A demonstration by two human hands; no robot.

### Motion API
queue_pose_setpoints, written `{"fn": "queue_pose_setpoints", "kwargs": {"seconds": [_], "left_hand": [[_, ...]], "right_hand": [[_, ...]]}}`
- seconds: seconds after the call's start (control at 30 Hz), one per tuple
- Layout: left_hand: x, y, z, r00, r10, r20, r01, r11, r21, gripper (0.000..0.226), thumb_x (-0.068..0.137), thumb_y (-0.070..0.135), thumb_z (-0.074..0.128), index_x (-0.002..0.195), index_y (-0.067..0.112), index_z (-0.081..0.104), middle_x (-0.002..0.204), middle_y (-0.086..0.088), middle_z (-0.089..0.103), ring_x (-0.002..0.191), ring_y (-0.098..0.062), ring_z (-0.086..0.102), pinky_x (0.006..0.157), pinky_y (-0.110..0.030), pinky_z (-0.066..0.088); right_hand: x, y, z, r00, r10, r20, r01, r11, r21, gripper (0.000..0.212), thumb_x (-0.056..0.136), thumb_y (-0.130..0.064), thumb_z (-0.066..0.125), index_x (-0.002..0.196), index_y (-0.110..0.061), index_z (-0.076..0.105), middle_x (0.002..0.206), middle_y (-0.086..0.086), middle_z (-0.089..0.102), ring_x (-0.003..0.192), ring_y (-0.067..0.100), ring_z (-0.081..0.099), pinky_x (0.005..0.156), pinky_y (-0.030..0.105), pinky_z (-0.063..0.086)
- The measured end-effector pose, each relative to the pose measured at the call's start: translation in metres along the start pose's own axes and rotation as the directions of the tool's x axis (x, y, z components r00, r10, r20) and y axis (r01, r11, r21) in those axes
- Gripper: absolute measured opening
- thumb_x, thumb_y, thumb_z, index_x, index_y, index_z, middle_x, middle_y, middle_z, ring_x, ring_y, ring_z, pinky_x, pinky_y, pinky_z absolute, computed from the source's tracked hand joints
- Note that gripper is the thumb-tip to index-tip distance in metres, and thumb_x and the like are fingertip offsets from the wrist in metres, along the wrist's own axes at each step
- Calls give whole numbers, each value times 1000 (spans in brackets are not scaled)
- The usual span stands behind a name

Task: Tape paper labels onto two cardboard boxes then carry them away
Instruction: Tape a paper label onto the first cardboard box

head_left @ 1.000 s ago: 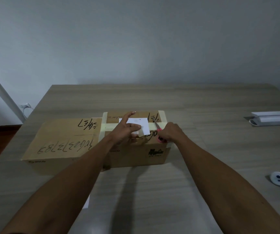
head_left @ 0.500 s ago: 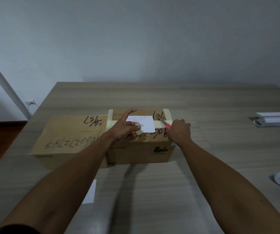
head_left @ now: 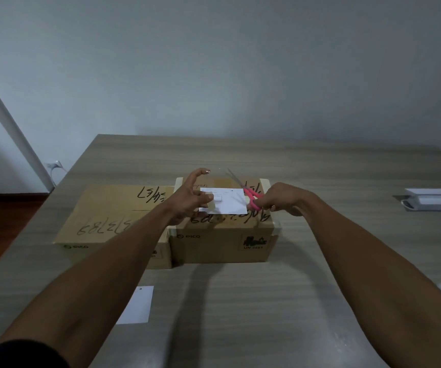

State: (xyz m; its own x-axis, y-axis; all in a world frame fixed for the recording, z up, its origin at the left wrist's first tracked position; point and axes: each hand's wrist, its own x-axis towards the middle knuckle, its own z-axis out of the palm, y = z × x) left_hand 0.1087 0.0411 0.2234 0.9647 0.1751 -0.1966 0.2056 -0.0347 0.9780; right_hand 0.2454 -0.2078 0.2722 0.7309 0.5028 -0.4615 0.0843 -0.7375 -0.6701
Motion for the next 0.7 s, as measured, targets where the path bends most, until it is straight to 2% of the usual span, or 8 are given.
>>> {"fn": "queue_pose_setpoints", "kwargs": {"seconds": [0.07, 0.13, 0.2, 0.27, 0.4, 0.5, 0.6, 0.7], "left_hand": [[0, 1, -3, 1000, -2, 5, 2, 1000, -1, 62, 96, 12, 71, 132, 56, 45, 119, -33, 59, 101, -32, 61, 80, -40, 57], [0, 1, -5, 1000, -6, 4, 6, 1000, 11, 62, 97, 12, 70, 134, 54, 44, 125, -33, 61, 100, -31, 62, 81, -41, 58], [1, -1, -6, 1000, -11, -1, 11, 1000, 26, 62, 97, 12, 70, 135, 53, 44, 117, -28, 65, 100, -30, 63, 81, -41, 57], [1, -1, -6, 1000, -6, 9, 6, 999, 41, 61, 97, 12, 70, 135, 52, 44, 108, -21, 66, 97, -28, 62, 81, -40, 57], [2, 0, -4, 998, 16, 63, -20, 998, 67, 61, 97, 9, 69, 135, 50, 45, 100, -16, 65, 91, -24, 59, 78, -39, 54], [3, 1, -3, 991, 28, 128, -39, 996, 85, 62, 96, 7, 69, 135, 49, 46, 101, -21, 60, 87, -27, 53, 76, -41, 50], [3, 3, -1, 984, 7, 180, -25, 995, 102, 64, 96, 3, 68, 140, 41, 43, 99, -16, 59, 85, -27, 52, 74, -37, 53], [5, 4, 1, 972, -21, 233, -11, 991, 132, 64, 95, 3, 69, 139, 43, 44, 97, -14, 59, 85, -29, 48, 75, -40, 51]], "right_hand": [[-4, -1, -4, 995, -13, 102, 10, 999, 35, 34, 73, -28, 90, 94, -2, 82, 108, 10, 74, 108, 24, 63, 98, 44, 51], [-8, -1, -6, 984, -20, 180, 7, 997, 72, 18, 79, -19, 86, 91, -5, 83, 101, 7, 76, 105, 22, 63, 102, 44, 50], [-10, -2, -8, 972, -19, 235, 2, 997, 73, 5, 83, -15, 84, 83, -9, 84, 96, 4, 77, 101, 21, 63, 91, 38, 54], [-12, -5, -8, 962, -17, 271, 4, 999, 46, 12, 87, -12, 79, 76, -13, 84, 90, -1, 78, 98, 20, 62, 79, 30, 53], [-14, -10, -5, 958, -13, 288, 13, 1000, 0, 21, 89, -12, 76, 70, -17, 83, 86, -3, 78, 94, 18, 61, 76, 28, 51], [-13, -11, -4, 964, -22, 265, 24, 1000, -3, 19, 88, -11, 77, 70, -16, 83, 85, -3, 76, 91, 17, 61, 74, 28, 50], [-11, -10, -5, 966, -19, 258, 23, 1000, -14, 21, 88, -8, 77, 68, -14, 79, 79, -3, 75, 84, 15, 62, 70, 27, 49], [-10, -9, -5, 967, -7, 256, 19, 999, -47, 25, 87, -7, 77, 63, -16, 78, 81, -1, 72, 80, 12, 61, 69, 26, 48]]}}
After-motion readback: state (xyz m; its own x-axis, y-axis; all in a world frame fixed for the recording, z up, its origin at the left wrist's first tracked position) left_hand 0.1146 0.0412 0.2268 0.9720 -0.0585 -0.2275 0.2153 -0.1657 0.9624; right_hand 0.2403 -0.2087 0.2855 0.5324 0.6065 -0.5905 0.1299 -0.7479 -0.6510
